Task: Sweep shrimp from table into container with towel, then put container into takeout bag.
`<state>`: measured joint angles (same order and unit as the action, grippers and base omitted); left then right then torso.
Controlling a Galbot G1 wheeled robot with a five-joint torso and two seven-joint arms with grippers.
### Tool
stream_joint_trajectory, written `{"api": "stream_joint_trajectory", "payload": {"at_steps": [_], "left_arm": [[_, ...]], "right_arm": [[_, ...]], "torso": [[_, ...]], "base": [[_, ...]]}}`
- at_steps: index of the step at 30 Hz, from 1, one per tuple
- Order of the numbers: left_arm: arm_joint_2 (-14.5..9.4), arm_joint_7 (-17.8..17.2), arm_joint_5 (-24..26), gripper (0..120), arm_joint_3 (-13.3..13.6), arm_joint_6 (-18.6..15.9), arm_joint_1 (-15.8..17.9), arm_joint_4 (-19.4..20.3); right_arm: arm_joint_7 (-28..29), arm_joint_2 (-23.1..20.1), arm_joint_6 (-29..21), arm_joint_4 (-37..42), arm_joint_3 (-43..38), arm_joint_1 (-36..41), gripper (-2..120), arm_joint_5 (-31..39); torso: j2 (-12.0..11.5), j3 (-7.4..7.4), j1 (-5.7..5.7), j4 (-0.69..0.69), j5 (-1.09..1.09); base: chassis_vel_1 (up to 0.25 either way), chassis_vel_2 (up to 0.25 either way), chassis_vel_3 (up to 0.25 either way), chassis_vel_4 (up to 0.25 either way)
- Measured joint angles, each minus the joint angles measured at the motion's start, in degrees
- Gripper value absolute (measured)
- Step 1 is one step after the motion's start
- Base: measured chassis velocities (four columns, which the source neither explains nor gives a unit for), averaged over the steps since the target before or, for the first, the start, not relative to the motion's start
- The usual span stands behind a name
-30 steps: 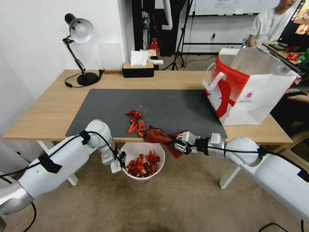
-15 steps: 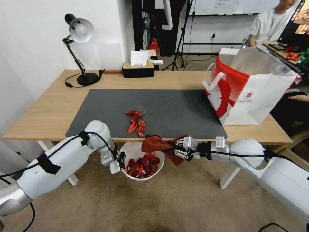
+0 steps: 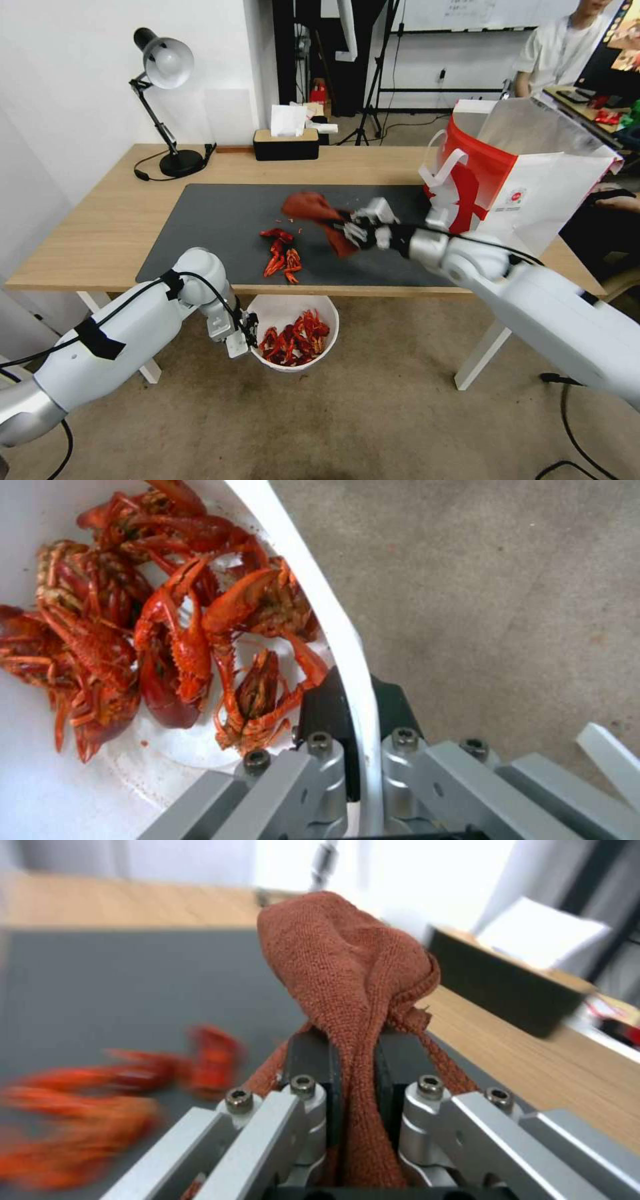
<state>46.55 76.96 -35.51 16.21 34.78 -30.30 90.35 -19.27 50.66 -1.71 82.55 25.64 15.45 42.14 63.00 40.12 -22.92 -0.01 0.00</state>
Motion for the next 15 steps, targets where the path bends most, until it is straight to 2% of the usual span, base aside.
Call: {"api": "stream_joint_trajectory", "payload": {"at_steps": [4,6,7,9,10,15], "left_arm": [[-0.3,0.0,0.0,0,-0.7,0.3,-0.6,-0.1],[-0.8,-0.1,0.0,0,-2.0,0.8,-1.8,-0.2],[-0.8,-0.1,0.0,0,-2.0,0.8,-1.8,-0.2],[-1.3,-0.2,-0.1,0,-2.9,1.1,-2.6,-0.2],[-1.3,-0.2,-0.1,0,-2.9,1.1,-2.6,-0.2],[-1.8,-0.2,-0.1,0,-3.6,1.6,-2.7,-0.9]], "right_arm": [[0.9,2.6,0.3,-4.0,1.3,-2.2,8,-1.5],[2.4,6.8,0.8,-10.3,2.3,-5.1,8,-3.9],[2.4,6.8,0.8,-10.3,2.3,-5.1,8,-3.9],[4.0,10.6,0.5,-17.6,2.7,-7.0,8,-5.7],[4.0,10.6,0.5,-17.6,2.7,-7.0,8,-5.7],[2.6,15.4,-0.4,-28.0,3.0,-9.0,8,-6.1]], "torso": [[0.0,0.00,-0.01,0.01,0.01],[0.0,0.00,0.00,-0.02,0.02],[0.0,0.00,0.00,-0.02,0.02],[0.0,-0.01,0.00,0.00,0.00],[0.0,-0.01,0.00,0.00,0.00],[0.0,-0.01,0.01,0.05,0.00]], "base": [[0.000,0.000,0.000,0.000],[0.000,0.000,0.000,0.000],[0.000,0.000,0.000,0.000],[0.000,0.000,0.000,0.000],[0.000,0.000,0.000,0.000],[0.000,0.000,0.000,0.000]]}}
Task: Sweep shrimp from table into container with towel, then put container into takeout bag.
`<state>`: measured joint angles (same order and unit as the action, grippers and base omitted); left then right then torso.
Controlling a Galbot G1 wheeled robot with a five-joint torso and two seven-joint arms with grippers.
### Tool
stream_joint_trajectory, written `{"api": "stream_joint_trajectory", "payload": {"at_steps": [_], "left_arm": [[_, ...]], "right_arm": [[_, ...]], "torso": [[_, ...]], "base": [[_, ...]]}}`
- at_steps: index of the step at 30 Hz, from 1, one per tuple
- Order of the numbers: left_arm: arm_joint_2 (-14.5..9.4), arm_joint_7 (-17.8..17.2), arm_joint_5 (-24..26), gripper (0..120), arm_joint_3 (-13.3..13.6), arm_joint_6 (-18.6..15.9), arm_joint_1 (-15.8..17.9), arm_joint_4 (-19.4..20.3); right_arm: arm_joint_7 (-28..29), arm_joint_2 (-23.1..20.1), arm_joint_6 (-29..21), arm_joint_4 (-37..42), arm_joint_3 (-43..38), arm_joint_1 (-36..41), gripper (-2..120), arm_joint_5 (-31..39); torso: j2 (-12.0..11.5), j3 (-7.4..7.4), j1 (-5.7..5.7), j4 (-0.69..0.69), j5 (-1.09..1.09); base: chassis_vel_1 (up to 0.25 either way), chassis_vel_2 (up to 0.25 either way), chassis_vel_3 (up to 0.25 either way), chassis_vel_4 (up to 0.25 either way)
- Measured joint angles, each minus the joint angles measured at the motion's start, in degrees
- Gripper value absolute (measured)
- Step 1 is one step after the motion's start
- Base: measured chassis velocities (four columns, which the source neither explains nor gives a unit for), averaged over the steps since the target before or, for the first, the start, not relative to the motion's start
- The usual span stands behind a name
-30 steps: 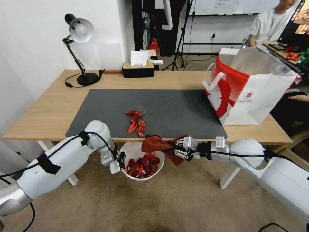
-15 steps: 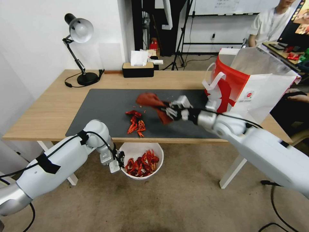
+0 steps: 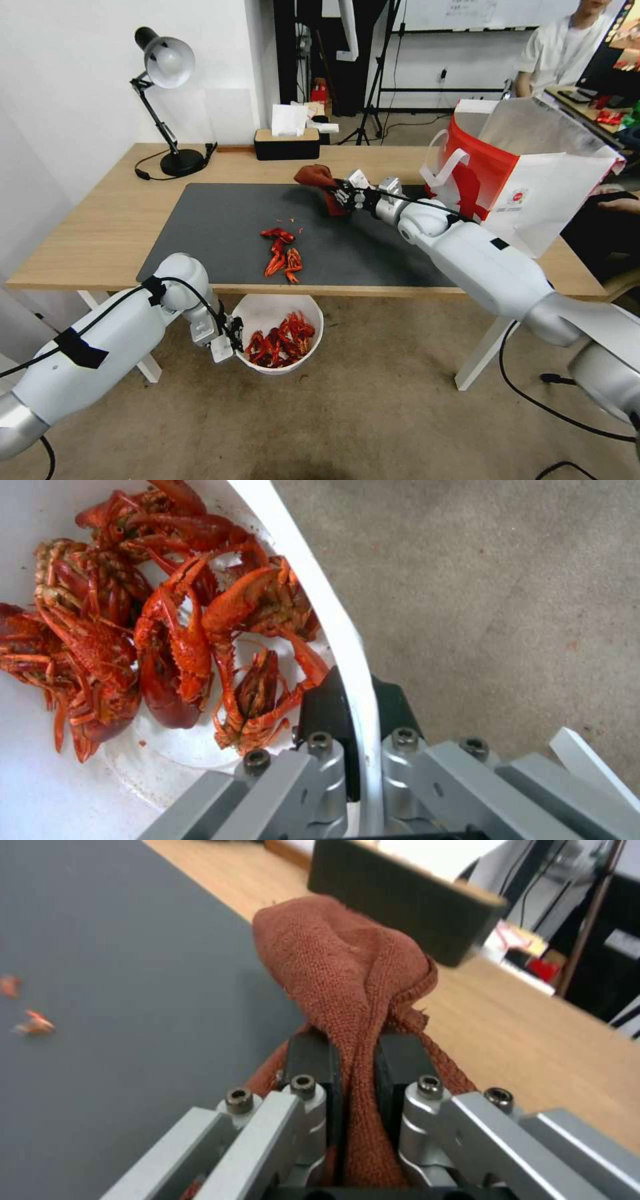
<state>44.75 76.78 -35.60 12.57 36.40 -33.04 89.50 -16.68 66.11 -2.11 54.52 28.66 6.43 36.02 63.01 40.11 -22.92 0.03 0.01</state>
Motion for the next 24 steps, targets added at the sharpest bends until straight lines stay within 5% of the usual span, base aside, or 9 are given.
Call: {"api": "stream_joint_trajectory", "payload": {"at_steps": [9,24], "left_arm": [[-0.9,-0.1,-0.2,0,-2.2,0.8,-1.3,-0.2],[-1.3,-0.3,-0.3,0,-3.5,1.3,-2.2,-0.6]], "right_arm": [[-8.0,5.8,1.9,-9.8,1.1,-1.9,8,-0.2],[-20.1,6.7,5.2,-11.0,3.0,-1.4,8,1.0]], "torso": [[0.0,-0.01,0.01,-0.03,0.00],[0.0,-0.03,0.01,-0.01,-0.01]], "base": [[0.000,0.000,0.000,0.000],[0.000,0.000,0.000,0.000]]}}
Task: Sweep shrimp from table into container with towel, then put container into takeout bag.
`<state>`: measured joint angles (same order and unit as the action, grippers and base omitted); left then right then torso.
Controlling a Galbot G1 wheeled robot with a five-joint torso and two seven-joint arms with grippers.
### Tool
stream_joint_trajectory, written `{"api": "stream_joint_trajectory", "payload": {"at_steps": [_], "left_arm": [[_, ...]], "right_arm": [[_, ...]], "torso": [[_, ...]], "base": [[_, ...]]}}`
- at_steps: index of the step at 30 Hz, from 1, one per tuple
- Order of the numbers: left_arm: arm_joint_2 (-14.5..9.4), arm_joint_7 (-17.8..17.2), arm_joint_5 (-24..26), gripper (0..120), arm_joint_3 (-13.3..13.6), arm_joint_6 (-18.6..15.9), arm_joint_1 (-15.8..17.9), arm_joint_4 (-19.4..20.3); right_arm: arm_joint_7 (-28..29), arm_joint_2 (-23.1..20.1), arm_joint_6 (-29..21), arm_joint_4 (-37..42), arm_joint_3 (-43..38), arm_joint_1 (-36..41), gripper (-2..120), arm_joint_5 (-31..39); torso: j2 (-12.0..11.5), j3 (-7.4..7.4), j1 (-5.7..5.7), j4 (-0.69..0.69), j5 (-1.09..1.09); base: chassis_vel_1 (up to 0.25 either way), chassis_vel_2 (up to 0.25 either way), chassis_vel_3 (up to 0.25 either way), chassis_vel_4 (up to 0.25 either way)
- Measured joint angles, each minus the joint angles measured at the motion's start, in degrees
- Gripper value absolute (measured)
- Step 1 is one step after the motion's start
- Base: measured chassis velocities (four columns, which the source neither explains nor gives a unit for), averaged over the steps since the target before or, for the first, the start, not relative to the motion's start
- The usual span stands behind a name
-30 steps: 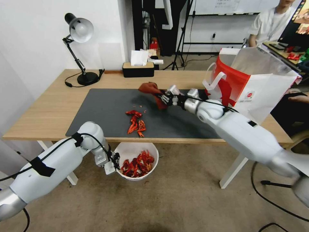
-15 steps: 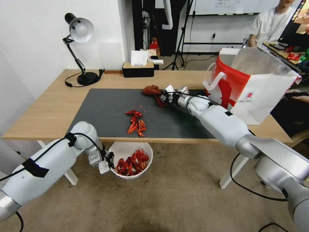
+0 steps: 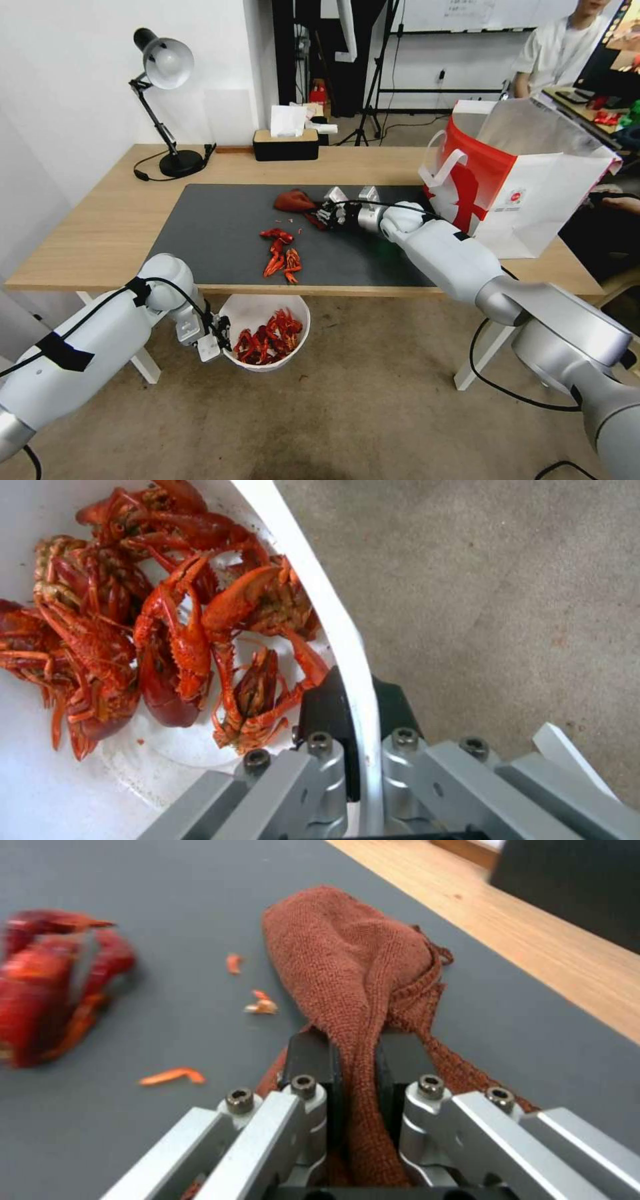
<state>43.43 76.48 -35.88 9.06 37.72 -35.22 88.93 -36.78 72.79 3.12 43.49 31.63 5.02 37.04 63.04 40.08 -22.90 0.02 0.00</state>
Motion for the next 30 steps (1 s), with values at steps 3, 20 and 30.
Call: {"api": "stream_joint_trajectory", "payload": {"at_steps": [3,20,30], "left_arm": [[-0.1,0.0,0.0,0,0.0,0.0,0.1,0.0],[-0.5,0.0,-0.1,0,0.0,-0.1,0.6,0.5],[-0.6,0.1,-0.3,0,0.6,-0.1,1.0,0.4]], "right_arm": [[-1.5,0.0,0.5,0.2,0.1,0.2,8,0.3],[-8.3,-3.9,0.5,9.0,3.9,1.5,8,2.7],[-9.6,-6.7,0.6,13.4,4.0,3.4,8,2.9]], "torso": [[0.0,0.00,0.00,0.00,0.00],[0.0,0.02,-0.01,-0.04,-0.01],[0.0,0.01,-0.01,-0.02,-0.01]], "base": [[0.000,0.000,0.000,0.000],[0.000,0.000,0.000,0.000],[0.000,0.000,0.000,0.000]]}}
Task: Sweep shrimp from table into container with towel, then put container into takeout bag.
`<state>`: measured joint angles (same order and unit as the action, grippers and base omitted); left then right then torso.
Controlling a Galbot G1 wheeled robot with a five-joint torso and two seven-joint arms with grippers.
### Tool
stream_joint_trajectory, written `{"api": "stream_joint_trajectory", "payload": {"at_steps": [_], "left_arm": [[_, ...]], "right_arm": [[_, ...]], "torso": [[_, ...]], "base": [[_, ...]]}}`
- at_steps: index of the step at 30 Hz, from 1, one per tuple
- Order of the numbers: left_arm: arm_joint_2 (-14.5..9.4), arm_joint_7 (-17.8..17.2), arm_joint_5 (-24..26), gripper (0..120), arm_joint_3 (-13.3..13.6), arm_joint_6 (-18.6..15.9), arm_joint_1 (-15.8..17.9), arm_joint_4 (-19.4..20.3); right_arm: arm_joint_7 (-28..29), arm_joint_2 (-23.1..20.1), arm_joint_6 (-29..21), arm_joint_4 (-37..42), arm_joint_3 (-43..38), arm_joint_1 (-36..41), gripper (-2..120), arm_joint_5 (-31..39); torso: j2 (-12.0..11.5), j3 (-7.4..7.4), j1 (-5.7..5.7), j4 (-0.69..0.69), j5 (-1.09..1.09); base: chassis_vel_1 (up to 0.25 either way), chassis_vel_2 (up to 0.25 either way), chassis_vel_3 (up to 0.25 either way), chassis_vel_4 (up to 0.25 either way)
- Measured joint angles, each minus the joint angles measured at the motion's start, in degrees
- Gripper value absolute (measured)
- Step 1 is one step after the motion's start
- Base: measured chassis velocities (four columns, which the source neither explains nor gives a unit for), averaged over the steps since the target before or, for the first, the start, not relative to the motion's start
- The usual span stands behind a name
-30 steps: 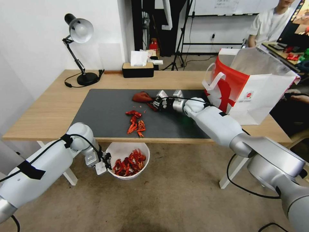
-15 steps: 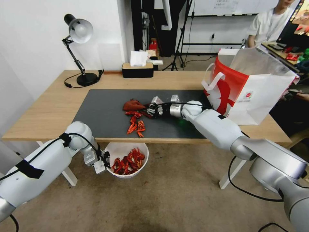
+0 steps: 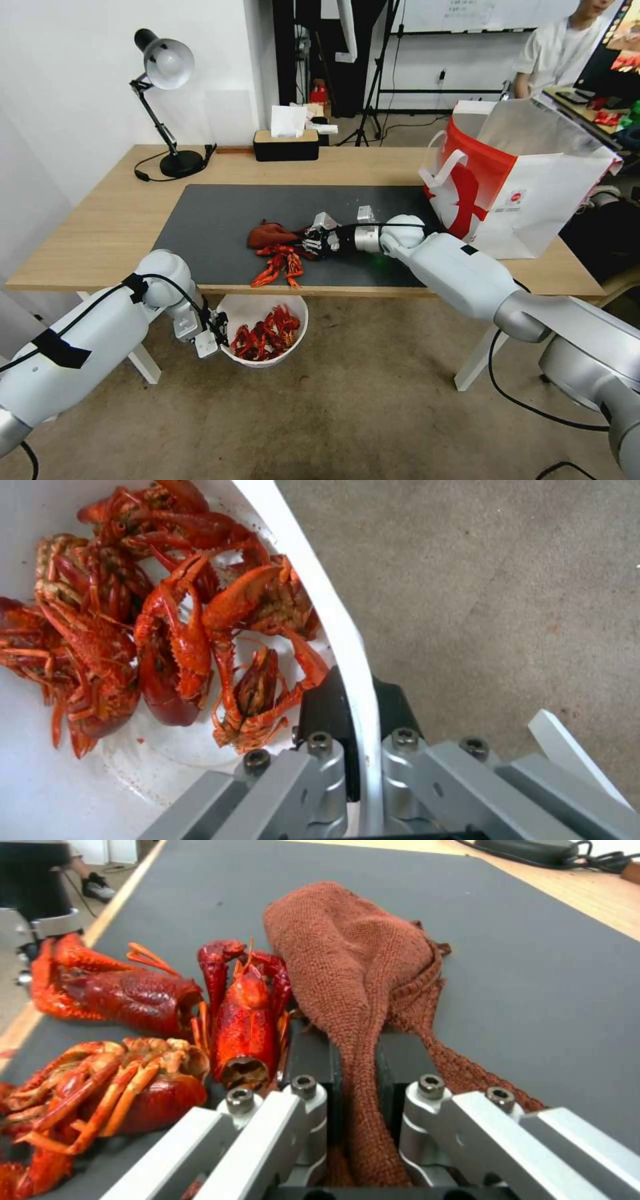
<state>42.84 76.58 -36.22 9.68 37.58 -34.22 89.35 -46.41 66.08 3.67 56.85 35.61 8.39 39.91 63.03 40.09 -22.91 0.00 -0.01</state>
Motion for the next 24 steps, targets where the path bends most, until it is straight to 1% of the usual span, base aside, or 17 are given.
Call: {"api": "stream_joint_trajectory", "payload": {"at_steps": [8,16,24], "left_arm": [[0.0,0.0,0.1,0,0.5,-0.1,0.2,0.8],[-0.6,0.1,0.4,0,1.0,-0.3,0.1,3.5],[-1.1,0.2,0.9,0,1.0,-0.3,0.2,3.7]], "right_arm": [[0.0,-0.9,0.0,2.5,0.0,0.9,8,0.0],[0.3,-1.4,0.0,4.3,0.8,0.7,8,0.0],[0.6,-2.0,-0.1,6.1,0.8,1.3,8,0.6]], "torso": [[0.0,0.01,0.00,0.02,0.01],[0.0,0.03,-0.01,-0.01,0.02],[0.0,0.03,-0.02,-0.02,0.01]], "base": [[0.000,0.000,0.000,0.000],[0.000,0.000,0.000,0.000],[0.000,0.000,0.000,0.000]]}}
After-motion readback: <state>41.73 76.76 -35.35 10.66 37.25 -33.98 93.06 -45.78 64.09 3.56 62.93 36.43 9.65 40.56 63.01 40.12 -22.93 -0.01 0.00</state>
